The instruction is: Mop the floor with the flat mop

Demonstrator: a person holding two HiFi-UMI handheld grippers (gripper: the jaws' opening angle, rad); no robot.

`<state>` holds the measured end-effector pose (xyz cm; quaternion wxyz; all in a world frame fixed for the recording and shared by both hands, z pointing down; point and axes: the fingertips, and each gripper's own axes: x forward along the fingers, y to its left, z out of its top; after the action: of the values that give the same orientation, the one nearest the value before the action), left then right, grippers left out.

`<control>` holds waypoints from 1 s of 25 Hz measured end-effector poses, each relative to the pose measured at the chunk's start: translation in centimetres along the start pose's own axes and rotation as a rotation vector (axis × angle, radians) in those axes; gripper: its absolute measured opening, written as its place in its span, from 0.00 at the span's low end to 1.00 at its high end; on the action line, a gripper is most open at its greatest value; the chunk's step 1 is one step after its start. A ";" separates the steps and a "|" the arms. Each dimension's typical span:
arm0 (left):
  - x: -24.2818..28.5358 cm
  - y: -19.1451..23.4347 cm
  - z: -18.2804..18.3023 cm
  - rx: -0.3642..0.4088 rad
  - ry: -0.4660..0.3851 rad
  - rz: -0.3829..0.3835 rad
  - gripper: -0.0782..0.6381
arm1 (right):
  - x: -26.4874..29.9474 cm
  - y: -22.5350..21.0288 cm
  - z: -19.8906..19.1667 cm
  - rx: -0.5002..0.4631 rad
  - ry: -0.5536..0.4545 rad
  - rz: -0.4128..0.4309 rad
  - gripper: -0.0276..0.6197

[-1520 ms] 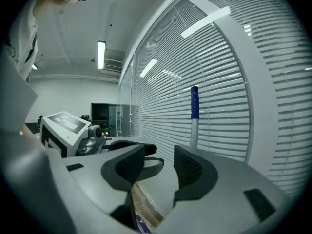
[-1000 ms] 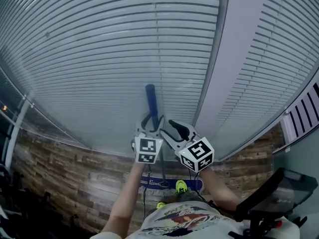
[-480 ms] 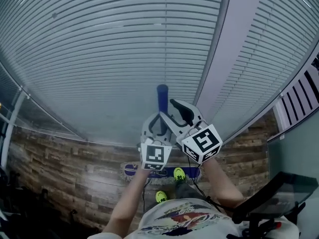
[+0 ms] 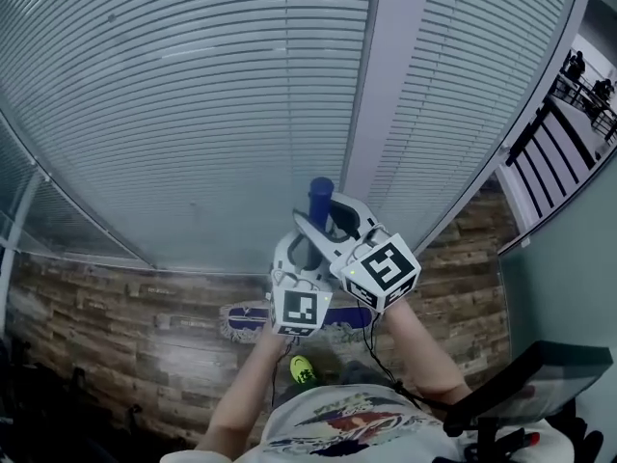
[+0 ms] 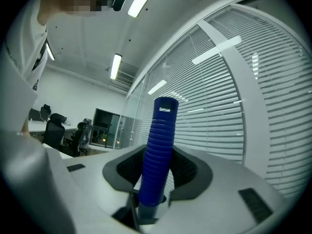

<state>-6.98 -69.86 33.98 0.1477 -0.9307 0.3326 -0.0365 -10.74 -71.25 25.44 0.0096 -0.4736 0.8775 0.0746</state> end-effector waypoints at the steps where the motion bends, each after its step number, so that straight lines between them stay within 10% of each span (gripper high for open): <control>1: -0.7 -1.1 0.4 0.022 -0.015 -0.025 0.32 | -1.2 0.7 0.3 0.009 -0.009 0.014 0.27; 6: -3.2 -8.6 2.5 0.150 -0.080 -0.178 0.36 | -9.0 3.9 0.9 0.050 -0.050 0.085 0.26; 11: -7.0 -19.5 5.1 0.218 -0.105 -0.151 0.33 | -19.9 9.9 0.9 0.060 -0.040 0.265 0.23; 16: -11.3 -27.7 5.5 -0.001 -0.082 -0.028 0.13 | -30.5 14.5 0.1 -0.029 -0.088 0.374 0.23; 25: -18.3 -37.2 2.5 0.044 0.137 -0.065 0.13 | -40.8 22.6 -2.7 -0.019 -0.015 0.446 0.23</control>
<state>1.91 -30.35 43.30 0.1437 -0.9329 0.3106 -0.1122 -6.97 -25.60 34.46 -0.0049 -0.2675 0.9596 0.0867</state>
